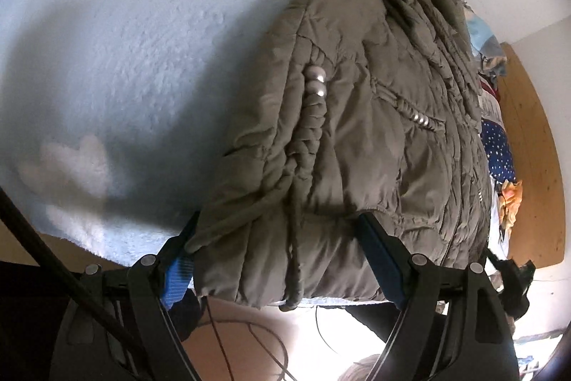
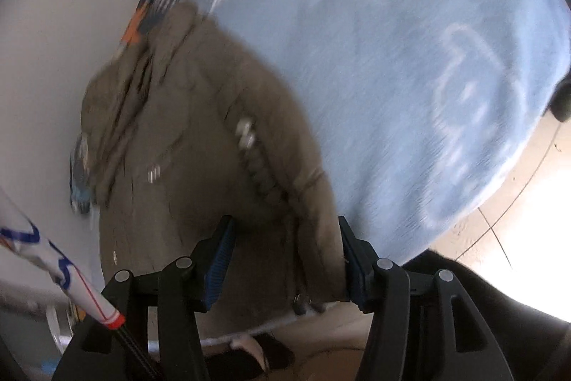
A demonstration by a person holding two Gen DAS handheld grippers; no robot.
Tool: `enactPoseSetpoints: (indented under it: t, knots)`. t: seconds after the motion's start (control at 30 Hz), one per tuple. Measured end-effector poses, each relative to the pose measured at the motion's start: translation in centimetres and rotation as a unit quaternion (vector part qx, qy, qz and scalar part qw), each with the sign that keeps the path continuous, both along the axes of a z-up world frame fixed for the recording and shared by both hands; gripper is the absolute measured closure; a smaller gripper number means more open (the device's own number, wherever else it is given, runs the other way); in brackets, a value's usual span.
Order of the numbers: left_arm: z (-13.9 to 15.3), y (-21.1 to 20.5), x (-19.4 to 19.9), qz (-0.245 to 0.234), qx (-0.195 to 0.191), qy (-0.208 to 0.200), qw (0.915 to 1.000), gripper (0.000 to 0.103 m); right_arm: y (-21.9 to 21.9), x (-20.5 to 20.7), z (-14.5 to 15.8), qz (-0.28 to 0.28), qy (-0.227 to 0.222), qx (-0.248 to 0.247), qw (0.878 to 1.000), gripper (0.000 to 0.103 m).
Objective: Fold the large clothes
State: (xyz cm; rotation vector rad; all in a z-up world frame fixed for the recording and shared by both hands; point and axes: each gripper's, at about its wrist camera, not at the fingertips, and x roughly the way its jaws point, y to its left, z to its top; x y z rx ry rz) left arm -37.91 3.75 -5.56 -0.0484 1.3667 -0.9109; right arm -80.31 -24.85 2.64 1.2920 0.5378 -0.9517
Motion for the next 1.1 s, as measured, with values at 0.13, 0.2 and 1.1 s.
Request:
enactPoseSetpoints:
  t: [0.13,0.2,1.1]
  knots:
    - [0.1,-0.2,0.2,0.001,-0.002,-0.004,1.0,0.02,-1.0,-2.6,0.4,-0.068,-0.016,-0.017,0.997,0.042]
    - [0.0,0.1,0.1,0.001,-0.003,-0.01,0.9999,0.02,-1.2,-2.7,-0.9,-0.068,-0.046,0.01,0.997,0.042]
    - [3.4,-1.0,-2.4,-0.063,0.007,-0.161,0.9849,0.075,2.5,4.7,1.1,0.077,0.043,-0.054,0.995,0.086]
